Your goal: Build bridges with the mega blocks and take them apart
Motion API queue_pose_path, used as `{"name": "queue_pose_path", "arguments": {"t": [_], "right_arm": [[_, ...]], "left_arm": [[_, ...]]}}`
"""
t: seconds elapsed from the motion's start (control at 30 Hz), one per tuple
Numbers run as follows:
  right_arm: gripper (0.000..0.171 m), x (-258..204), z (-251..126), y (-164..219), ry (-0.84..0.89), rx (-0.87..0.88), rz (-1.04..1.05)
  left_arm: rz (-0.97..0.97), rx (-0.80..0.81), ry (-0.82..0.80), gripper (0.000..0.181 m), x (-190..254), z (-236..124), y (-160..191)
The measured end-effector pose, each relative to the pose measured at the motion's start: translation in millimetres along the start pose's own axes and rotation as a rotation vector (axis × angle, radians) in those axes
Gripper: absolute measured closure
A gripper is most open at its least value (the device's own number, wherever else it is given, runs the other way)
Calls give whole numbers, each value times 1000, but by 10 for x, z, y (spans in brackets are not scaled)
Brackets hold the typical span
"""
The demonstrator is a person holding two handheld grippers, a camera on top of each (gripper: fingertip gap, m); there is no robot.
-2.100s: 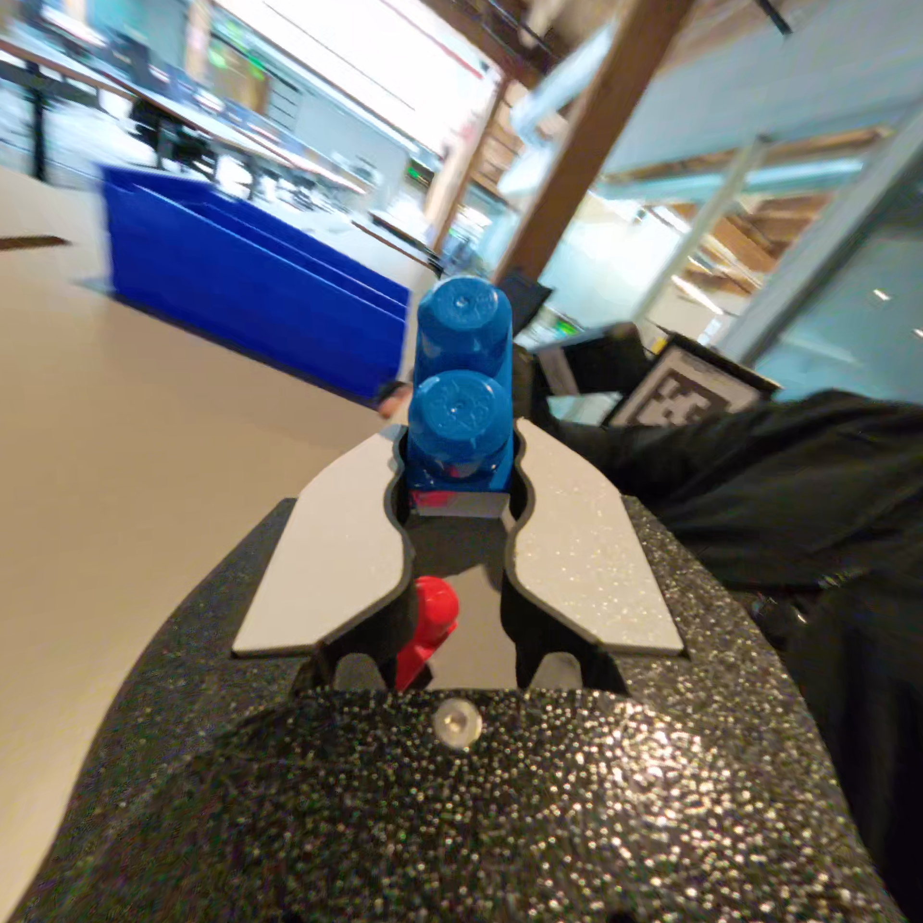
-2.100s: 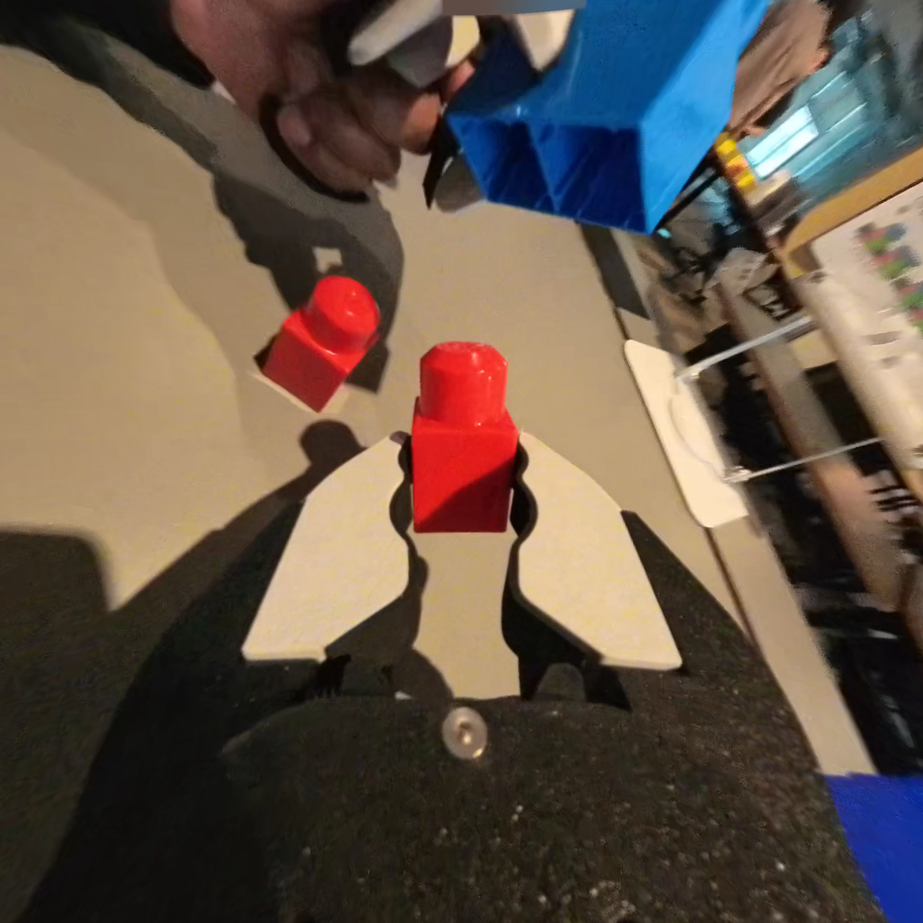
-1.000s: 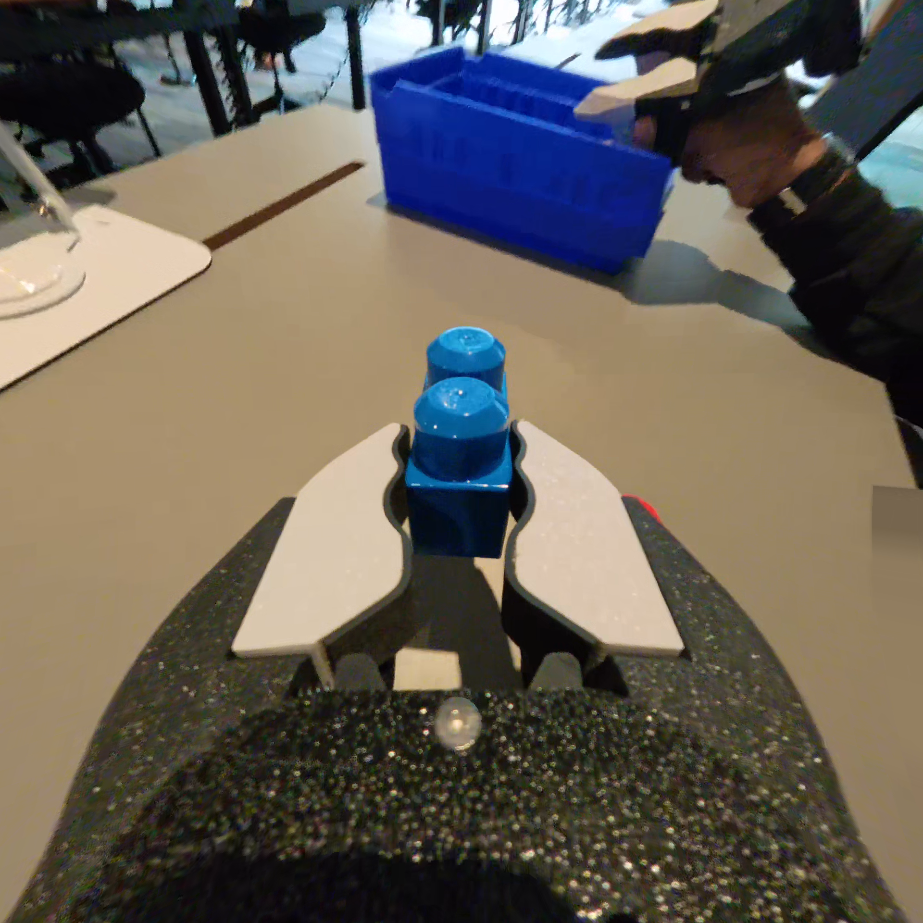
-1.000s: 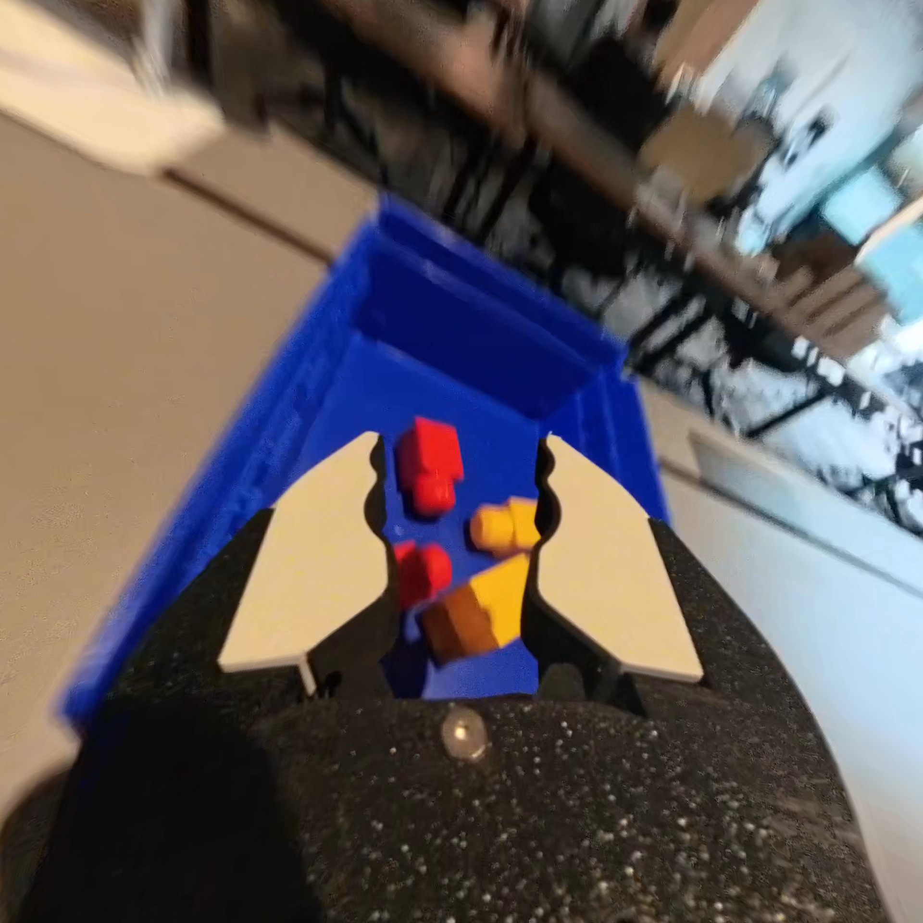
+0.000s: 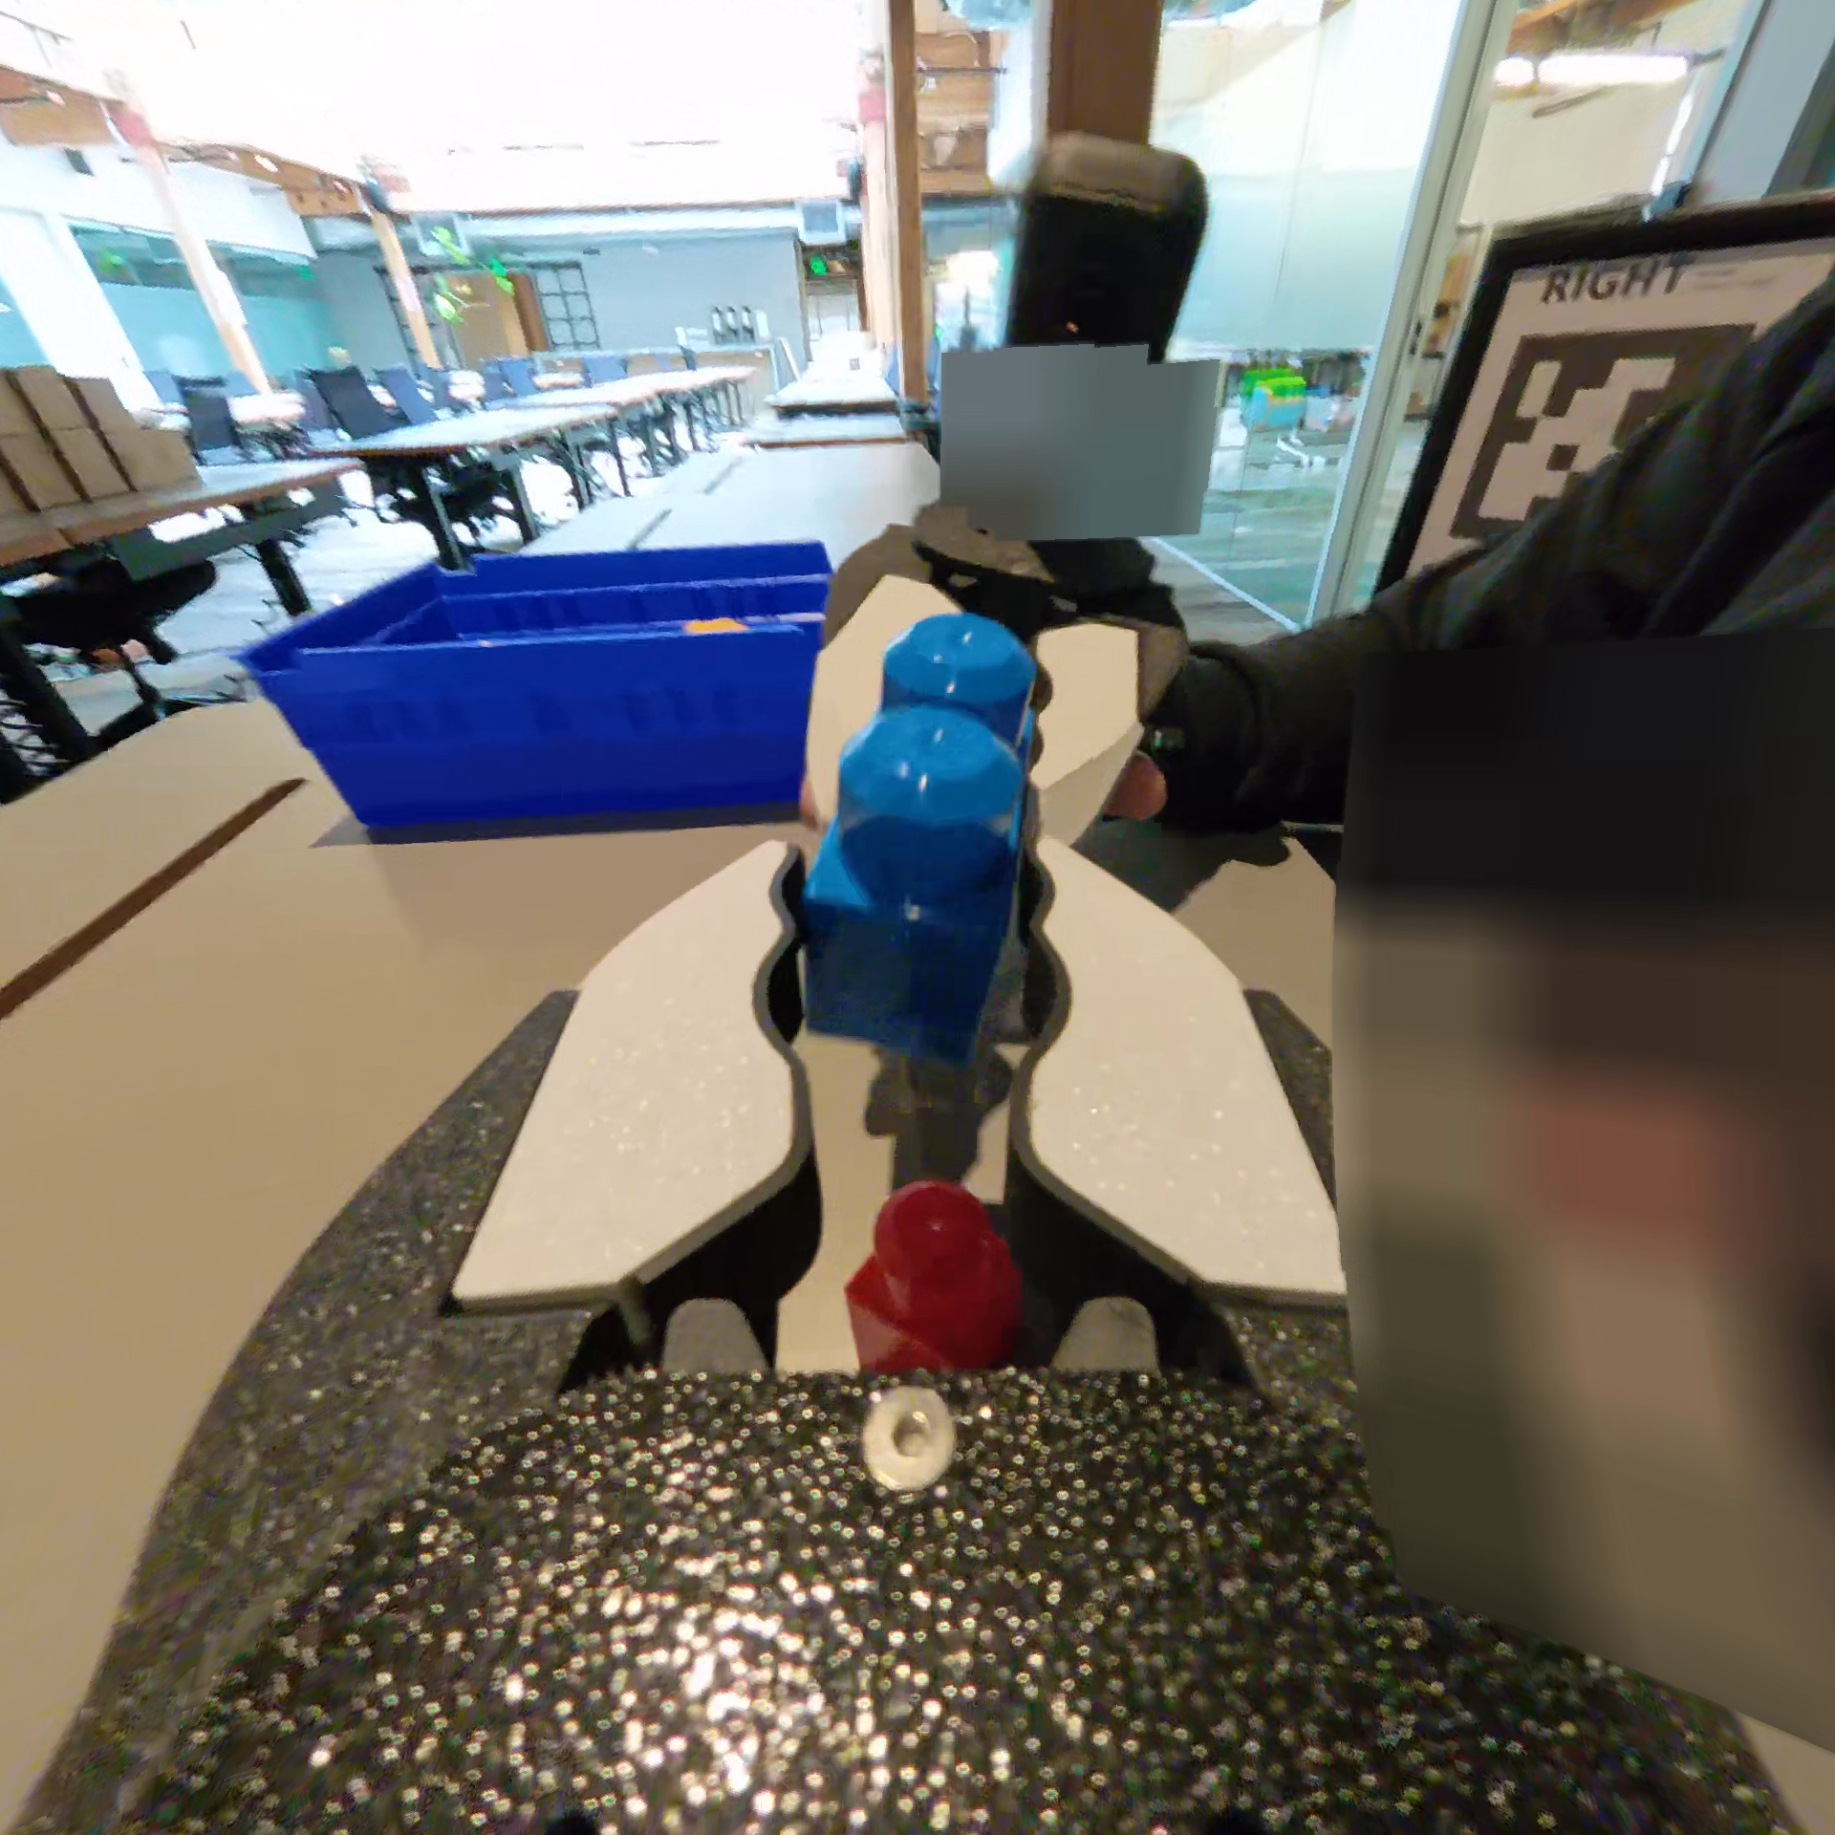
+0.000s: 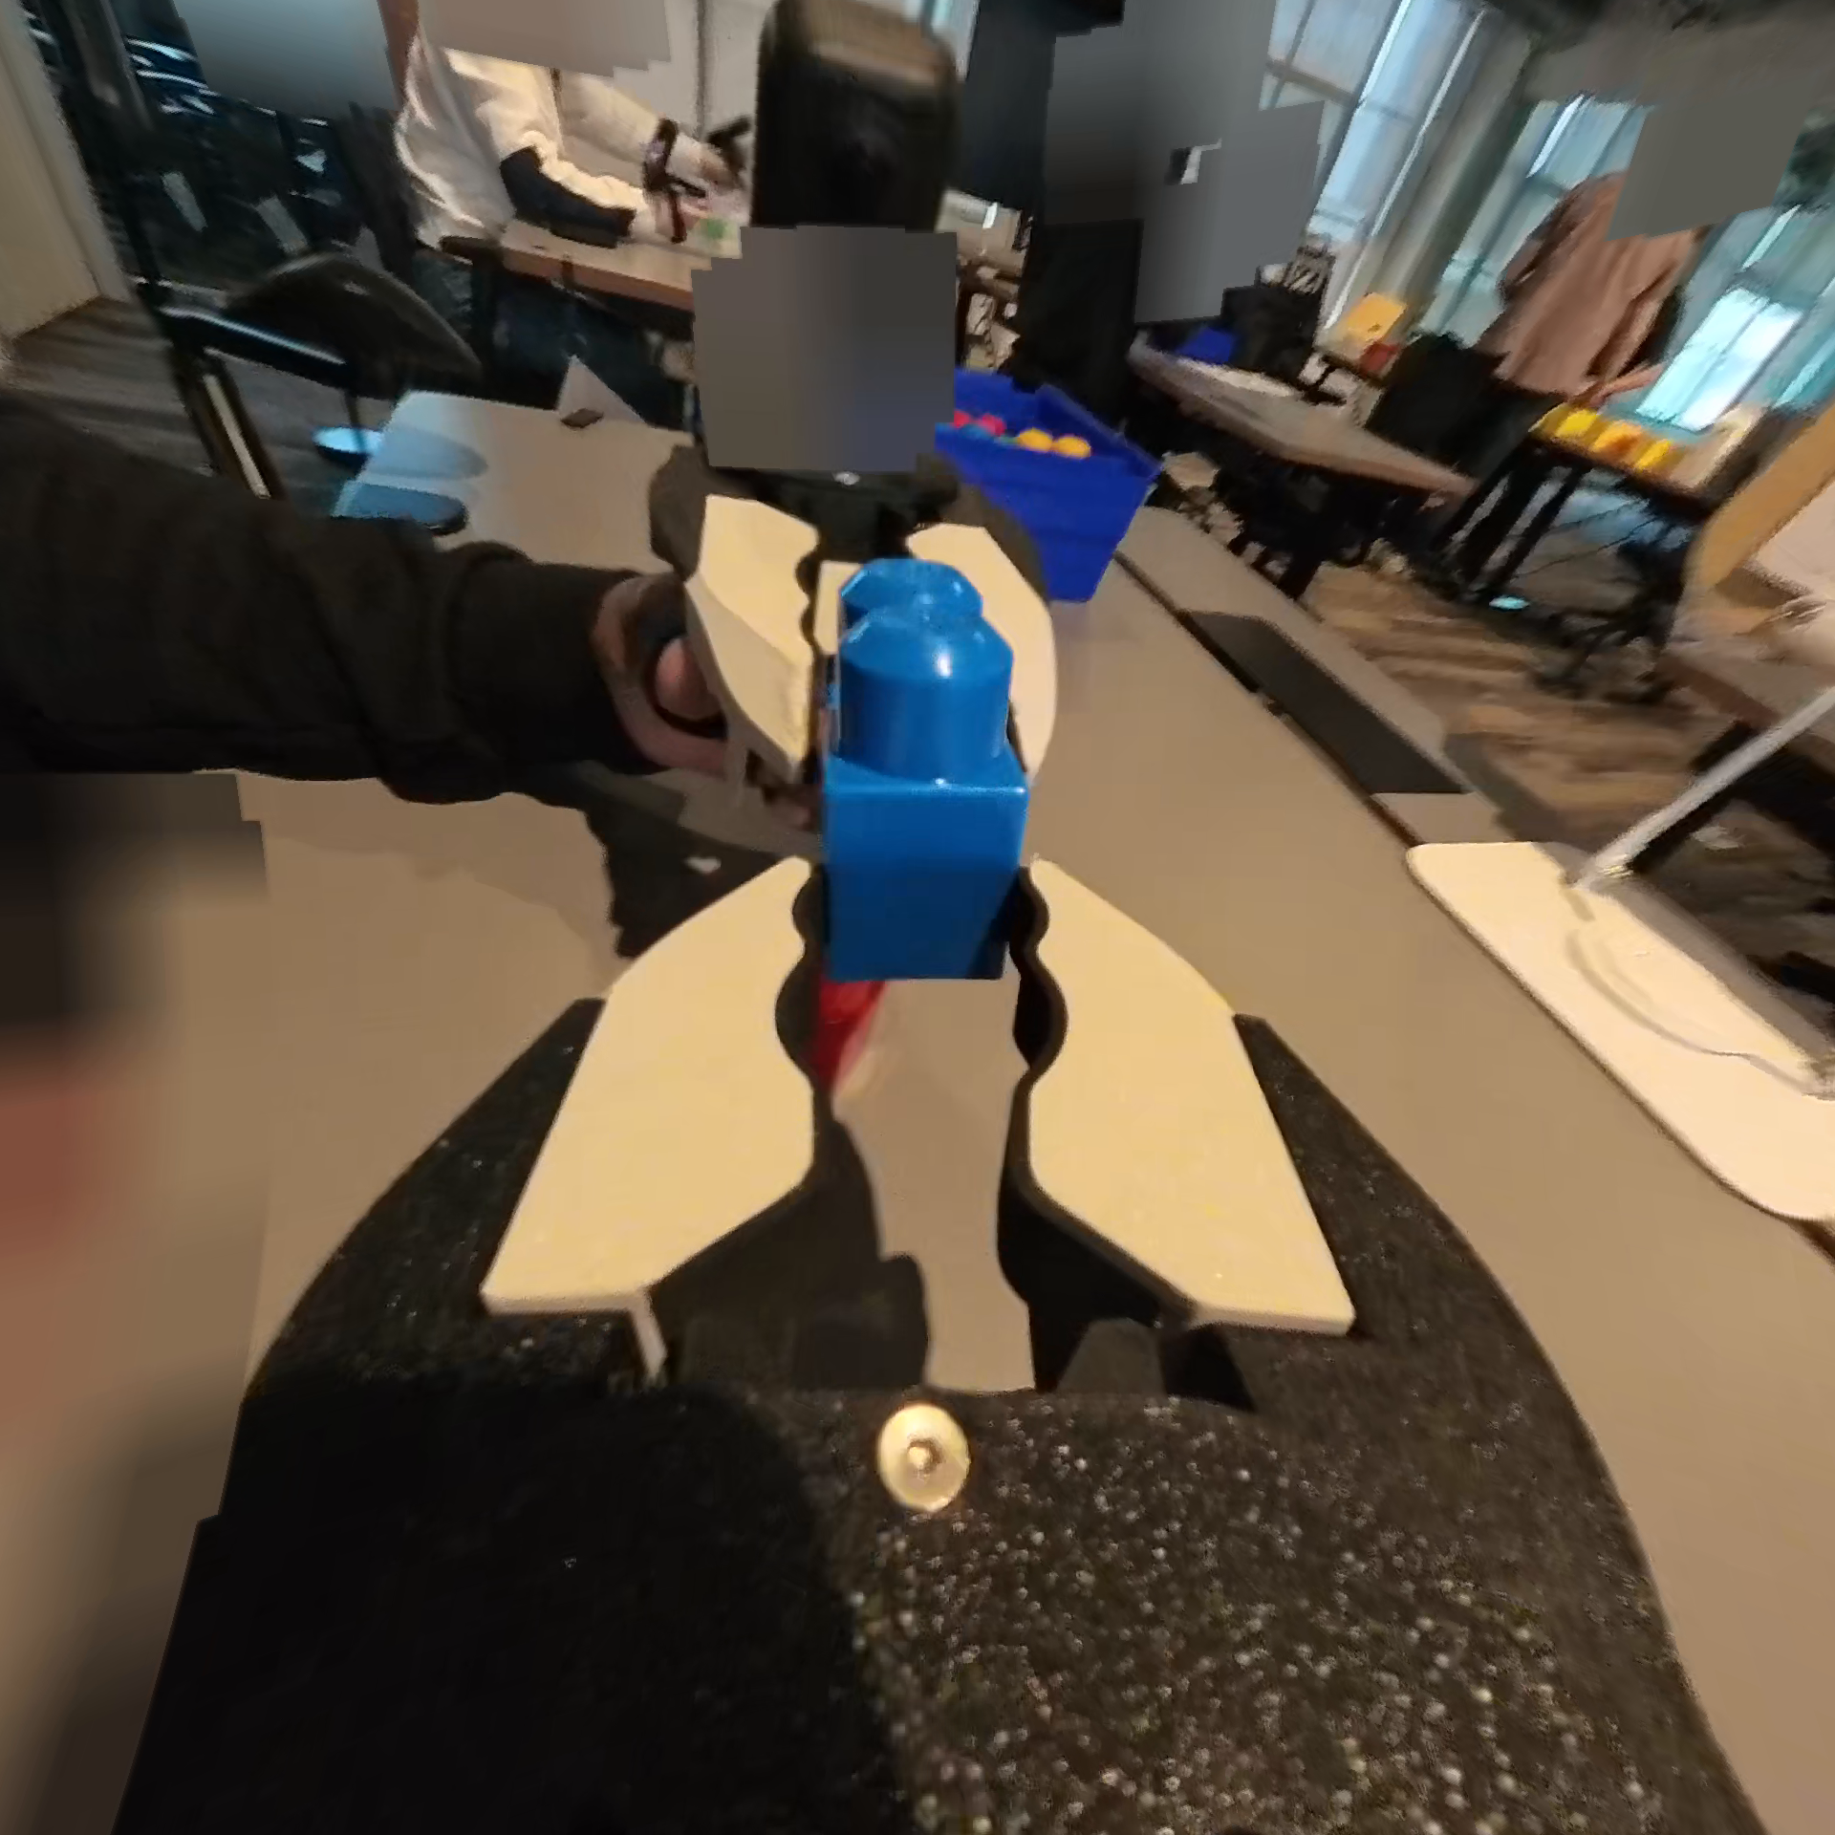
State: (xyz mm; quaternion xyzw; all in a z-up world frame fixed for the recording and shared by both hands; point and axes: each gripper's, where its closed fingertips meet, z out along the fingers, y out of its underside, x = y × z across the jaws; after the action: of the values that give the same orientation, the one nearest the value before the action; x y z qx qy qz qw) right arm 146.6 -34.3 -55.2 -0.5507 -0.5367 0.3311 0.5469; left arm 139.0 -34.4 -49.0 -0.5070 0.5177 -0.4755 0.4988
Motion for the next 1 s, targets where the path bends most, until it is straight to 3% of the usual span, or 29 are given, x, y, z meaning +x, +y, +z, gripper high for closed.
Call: {"name": "queue_pose_path", "arguments": {"t": [0.1,0.23,0.33,0.43,0.57,0.67,0.83,1.0], "right_arm": [[136,299,-284,-243,169,77,-70],[135,1158,-1328,-505,651,141,-140],[135,1770,-2139,-18,955,-79,-60],[135,2089,-2535,681,1035,-328,109],[135,2100,-2538,1359,967,-631,252],[136,2032,-2455,1654,919,-805,246],[133,2021,-2442,1717,923,-839,255],[109,2075,-2536,1480,999,-741,237]], "left_arm": [[-34,91,-64,138,-138,-143,-138],[-78,91,-169,141,-344,-310,-138],[-93,68,-210,142,-420,-337,-92],[-97,18,-223,143,-443,-299,-9],[-86,-75,-243,143,-458,-243,126],[-99,-131,-242,143,-460,-212,217],[-134,-238,-208,139,-419,-177,373],[-190,-353,-136,115,-335,-243,534]]}}
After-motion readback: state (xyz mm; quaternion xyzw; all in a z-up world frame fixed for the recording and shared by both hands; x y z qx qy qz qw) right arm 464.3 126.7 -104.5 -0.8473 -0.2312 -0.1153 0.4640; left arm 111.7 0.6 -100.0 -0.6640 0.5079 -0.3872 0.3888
